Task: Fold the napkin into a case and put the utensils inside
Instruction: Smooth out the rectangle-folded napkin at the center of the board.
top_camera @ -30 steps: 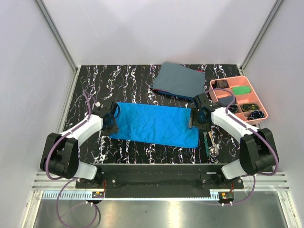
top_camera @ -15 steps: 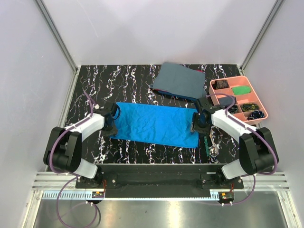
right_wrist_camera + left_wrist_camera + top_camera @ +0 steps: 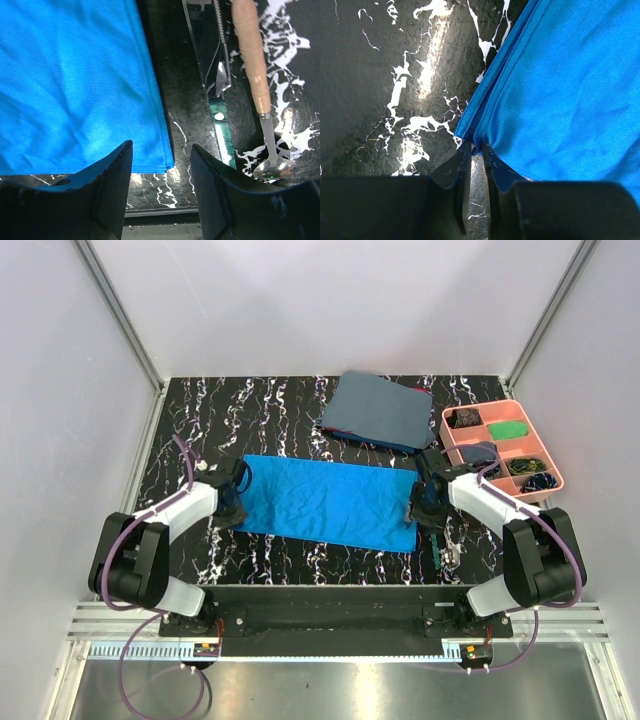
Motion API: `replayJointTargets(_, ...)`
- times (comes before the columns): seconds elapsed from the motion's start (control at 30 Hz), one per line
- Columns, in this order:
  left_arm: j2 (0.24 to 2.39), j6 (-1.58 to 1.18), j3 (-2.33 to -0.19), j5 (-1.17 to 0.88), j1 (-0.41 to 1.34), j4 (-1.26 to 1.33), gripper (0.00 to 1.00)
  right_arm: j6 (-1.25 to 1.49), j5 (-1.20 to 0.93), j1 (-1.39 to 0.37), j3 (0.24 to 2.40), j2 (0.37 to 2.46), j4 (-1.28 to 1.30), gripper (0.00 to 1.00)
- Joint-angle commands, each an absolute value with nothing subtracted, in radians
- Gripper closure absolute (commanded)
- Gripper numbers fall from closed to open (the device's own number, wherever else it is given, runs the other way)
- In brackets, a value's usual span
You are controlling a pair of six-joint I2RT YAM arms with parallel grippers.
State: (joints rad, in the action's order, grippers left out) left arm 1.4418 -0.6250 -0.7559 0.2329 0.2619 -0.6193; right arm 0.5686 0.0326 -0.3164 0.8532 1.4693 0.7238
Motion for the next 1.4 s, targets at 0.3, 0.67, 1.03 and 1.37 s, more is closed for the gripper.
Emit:
replayJointTargets(0.3, 1.358, -0.620, -0.749, 0.219, 0.256, -0.620, 1.00, 0.627, 0.005, -0.291, 0.793, 1.397, 0.756, 0.58)
replayJointTargets(0.67, 1.287, -0.615, -0.752, 0.196, 0.258, -0.620, 1.00, 0.663, -0.034, -0.291, 0.710, 1.468, 0.634, 0.63)
replayJointTargets(1.03, 1.198, -0.615, -0.753, 0.189, 0.258, -0.617, 1.00, 0.686, -0.012, -0.291, 0.703, 1.378, 0.643, 0.97)
replayJointTargets(1.37, 1.170, -0.609, -0.781, 0.186, 0.258, -0.635, 1.00, 0.664, -0.058, -0.291, 0.735, 1.321, 0.678, 1.00)
